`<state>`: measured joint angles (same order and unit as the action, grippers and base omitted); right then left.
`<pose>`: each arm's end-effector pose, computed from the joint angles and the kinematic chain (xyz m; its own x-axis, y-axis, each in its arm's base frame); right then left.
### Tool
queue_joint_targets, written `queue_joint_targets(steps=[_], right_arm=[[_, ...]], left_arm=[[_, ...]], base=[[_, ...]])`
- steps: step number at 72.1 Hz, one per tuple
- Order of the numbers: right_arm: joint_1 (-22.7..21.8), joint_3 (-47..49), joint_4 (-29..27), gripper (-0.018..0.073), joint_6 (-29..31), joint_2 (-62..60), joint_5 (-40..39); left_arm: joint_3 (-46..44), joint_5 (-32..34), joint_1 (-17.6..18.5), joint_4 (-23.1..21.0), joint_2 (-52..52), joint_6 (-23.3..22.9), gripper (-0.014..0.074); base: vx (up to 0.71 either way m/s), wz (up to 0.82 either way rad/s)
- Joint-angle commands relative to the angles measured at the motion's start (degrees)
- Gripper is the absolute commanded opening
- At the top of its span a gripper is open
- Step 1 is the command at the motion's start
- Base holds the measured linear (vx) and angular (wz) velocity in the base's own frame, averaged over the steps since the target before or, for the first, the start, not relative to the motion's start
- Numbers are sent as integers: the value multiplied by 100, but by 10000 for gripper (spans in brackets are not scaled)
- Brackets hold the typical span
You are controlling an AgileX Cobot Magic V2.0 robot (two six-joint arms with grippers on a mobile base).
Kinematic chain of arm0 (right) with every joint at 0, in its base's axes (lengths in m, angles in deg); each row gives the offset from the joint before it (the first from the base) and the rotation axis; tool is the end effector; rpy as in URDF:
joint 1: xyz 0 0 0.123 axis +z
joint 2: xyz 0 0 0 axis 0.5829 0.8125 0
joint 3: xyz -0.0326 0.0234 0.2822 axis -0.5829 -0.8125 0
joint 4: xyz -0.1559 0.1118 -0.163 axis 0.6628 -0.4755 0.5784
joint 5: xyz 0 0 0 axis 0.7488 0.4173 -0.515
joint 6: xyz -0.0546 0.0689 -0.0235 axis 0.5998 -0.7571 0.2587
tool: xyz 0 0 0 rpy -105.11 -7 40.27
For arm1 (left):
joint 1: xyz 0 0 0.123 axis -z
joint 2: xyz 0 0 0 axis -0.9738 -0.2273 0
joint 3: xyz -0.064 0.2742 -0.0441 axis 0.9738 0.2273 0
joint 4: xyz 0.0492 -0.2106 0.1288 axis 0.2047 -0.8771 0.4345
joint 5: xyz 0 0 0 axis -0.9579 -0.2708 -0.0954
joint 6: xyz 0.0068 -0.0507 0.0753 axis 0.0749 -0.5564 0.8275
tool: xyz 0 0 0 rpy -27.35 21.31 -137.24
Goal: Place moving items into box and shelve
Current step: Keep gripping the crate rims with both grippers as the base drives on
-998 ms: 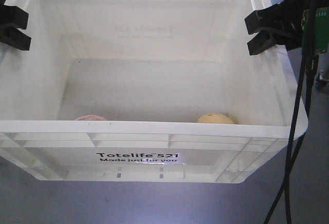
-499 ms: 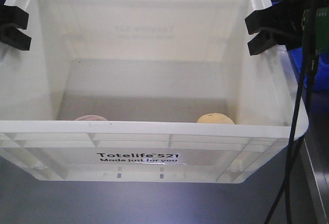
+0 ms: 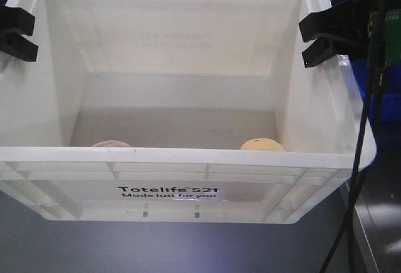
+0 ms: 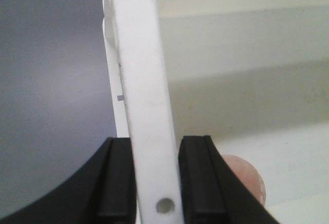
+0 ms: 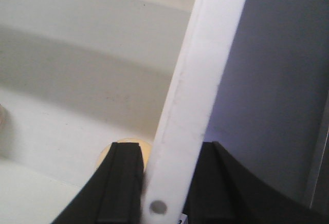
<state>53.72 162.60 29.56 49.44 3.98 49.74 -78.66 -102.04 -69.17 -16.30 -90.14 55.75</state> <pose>0.2445 0.0950 0.4110 -0.8497 -0.2108 -0.4833 -0.3278 0.9292 0.1709 0.2386 -0.0477 0.4125 -0.8532 -0.0049 -0.5215 0.1203 0.9711 -0.2060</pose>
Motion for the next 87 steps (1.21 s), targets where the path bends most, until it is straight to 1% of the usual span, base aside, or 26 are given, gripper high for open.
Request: queue_joint_targets(steps=[1, 87], right_arm=[[-7, 237, -170, -12, 195, -253, -132], [-7, 237, -165, -12, 195, -253, -132]], left_arm=[[-286, 649, 8, -98, 205, 5, -17], [-286, 650, 8, -103, 205, 5, -17]], base=[[39, -9], [44, -3]])
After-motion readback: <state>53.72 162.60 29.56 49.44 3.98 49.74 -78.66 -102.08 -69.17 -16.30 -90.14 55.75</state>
